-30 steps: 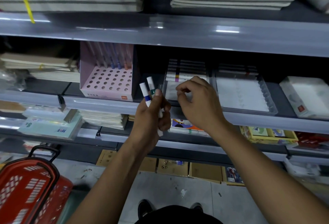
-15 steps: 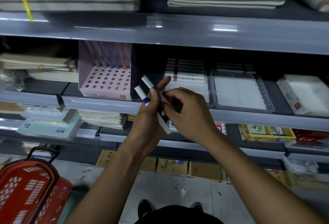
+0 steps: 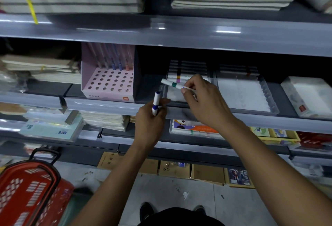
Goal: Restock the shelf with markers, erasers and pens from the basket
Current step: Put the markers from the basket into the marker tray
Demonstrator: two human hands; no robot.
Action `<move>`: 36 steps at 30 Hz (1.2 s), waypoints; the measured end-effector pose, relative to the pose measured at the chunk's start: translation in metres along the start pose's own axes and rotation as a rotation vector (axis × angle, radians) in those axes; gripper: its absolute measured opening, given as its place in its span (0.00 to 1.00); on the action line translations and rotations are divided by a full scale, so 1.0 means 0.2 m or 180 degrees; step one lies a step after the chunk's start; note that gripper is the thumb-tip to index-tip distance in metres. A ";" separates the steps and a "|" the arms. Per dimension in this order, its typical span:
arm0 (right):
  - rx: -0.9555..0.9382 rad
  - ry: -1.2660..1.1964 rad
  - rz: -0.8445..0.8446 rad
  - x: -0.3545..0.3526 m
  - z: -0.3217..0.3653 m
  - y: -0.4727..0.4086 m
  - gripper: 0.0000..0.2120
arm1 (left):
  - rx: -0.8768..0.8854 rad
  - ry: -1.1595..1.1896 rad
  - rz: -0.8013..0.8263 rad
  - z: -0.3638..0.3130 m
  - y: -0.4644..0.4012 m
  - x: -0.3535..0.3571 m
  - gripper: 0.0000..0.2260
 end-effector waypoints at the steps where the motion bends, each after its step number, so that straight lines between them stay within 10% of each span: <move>1: -0.0007 0.0065 0.0006 0.00 -0.02 -0.01 0.08 | 0.0025 -0.0066 0.0014 0.00 0.00 0.00 0.11; 36: -0.0082 0.0840 -0.0179 0.06 -0.07 -0.18 0.09 | 0.0052 -0.0101 -0.0010 0.01 -0.01 0.00 0.10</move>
Point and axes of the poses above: each hand's wrist, its own y-axis away from the middle knuckle, its own x-axis out of the palm, z = x × y, the point moved 5 cm from there along -y, towards the middle knuckle, and after that the axes turned 6 degrees about x, right-handed, at the moved point
